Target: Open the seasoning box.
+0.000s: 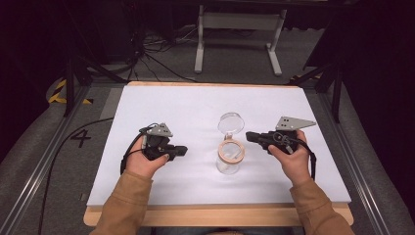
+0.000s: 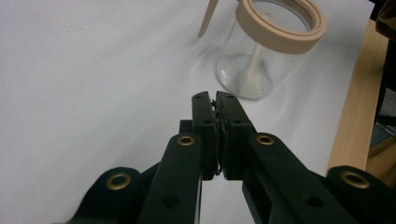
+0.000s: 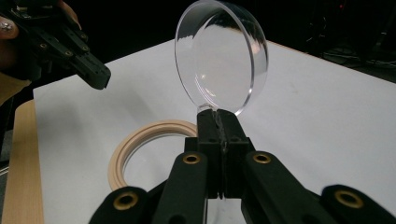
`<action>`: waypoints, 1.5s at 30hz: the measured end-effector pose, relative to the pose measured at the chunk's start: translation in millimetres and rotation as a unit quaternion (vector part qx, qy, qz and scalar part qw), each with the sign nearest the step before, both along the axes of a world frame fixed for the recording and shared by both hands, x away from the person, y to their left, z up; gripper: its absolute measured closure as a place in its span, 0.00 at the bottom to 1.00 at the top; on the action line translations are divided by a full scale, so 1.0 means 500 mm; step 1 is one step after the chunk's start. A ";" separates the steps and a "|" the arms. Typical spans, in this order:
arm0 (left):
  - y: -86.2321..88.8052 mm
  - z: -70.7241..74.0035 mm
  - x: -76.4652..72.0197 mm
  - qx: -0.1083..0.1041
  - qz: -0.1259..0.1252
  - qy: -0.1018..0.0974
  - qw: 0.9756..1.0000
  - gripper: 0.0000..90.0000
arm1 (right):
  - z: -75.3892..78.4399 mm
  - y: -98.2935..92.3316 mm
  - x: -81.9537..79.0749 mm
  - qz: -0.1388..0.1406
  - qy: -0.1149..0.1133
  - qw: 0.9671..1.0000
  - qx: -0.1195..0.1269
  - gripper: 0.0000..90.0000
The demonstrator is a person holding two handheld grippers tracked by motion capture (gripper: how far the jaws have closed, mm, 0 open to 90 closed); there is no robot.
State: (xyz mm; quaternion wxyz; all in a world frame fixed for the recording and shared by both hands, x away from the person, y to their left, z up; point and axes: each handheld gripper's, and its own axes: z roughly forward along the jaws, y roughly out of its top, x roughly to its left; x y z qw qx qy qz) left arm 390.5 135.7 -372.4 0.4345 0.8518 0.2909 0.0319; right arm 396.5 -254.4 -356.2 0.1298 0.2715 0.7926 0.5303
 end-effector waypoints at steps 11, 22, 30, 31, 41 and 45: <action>0.035 0.006 0.000 -0.004 0.046 0.001 0.999 0.95 | 0.020 -0.048 -0.014 -0.024 0.002 1.000 0.001 0.94; 0.062 0.007 0.000 -0.006 0.084 0.001 0.996 0.93 | 0.029 -0.097 -0.017 -0.054 0.020 0.998 -0.006 0.85; 0.080 0.000 0.002 -0.006 0.101 0.002 0.995 0.92 | 0.017 -0.139 -0.007 -0.105 0.037 0.992 -0.056 0.79; 0.081 -0.001 0.004 -0.007 0.099 0.001 0.995 0.92 | 0.015 -0.142 -0.007 -0.111 0.038 0.991 -0.063 0.78; 0.091 -0.016 0.014 0.006 0.114 0.010 0.993 0.91 | -0.044 -0.186 0.024 -0.166 0.097 0.972 -0.136 0.70; 0.094 -0.026 0.019 0.010 0.119 0.014 0.993 0.91 | -0.072 -0.203 0.035 -0.179 0.117 0.967 -0.138 0.70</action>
